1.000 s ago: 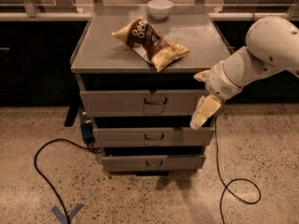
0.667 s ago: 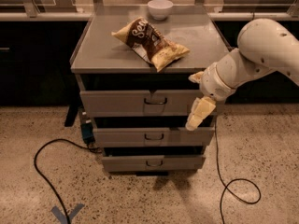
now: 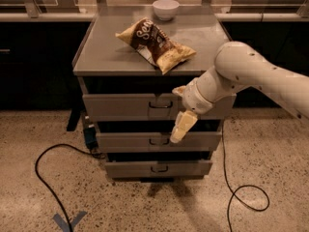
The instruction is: Open top drawer
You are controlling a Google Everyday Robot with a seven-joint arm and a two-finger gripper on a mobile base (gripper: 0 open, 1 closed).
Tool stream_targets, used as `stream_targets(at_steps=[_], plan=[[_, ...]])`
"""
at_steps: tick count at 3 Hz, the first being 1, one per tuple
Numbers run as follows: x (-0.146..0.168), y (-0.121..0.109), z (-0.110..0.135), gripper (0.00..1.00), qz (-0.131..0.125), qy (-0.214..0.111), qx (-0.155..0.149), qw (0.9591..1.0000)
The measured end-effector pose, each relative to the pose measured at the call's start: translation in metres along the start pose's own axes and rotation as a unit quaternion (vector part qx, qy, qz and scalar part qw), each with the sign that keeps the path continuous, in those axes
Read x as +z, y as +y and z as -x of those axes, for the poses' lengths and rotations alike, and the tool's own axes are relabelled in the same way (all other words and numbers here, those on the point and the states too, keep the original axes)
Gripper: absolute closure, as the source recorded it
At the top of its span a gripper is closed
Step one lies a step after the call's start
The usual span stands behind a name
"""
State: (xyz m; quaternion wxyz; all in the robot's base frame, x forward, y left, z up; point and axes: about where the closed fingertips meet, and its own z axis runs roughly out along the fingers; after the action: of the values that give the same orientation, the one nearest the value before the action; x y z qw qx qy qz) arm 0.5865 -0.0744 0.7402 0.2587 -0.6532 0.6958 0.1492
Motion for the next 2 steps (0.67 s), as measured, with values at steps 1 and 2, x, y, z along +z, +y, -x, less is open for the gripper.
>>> stream_targets(at_steps=[1,2], plan=[[0.038,-0.008,-0.007,0.00,0.005,0.004,0.007,1.0000],[0.059,-0.028,-0.015,0.00,-0.011,0.018,0.019,0.9996]])
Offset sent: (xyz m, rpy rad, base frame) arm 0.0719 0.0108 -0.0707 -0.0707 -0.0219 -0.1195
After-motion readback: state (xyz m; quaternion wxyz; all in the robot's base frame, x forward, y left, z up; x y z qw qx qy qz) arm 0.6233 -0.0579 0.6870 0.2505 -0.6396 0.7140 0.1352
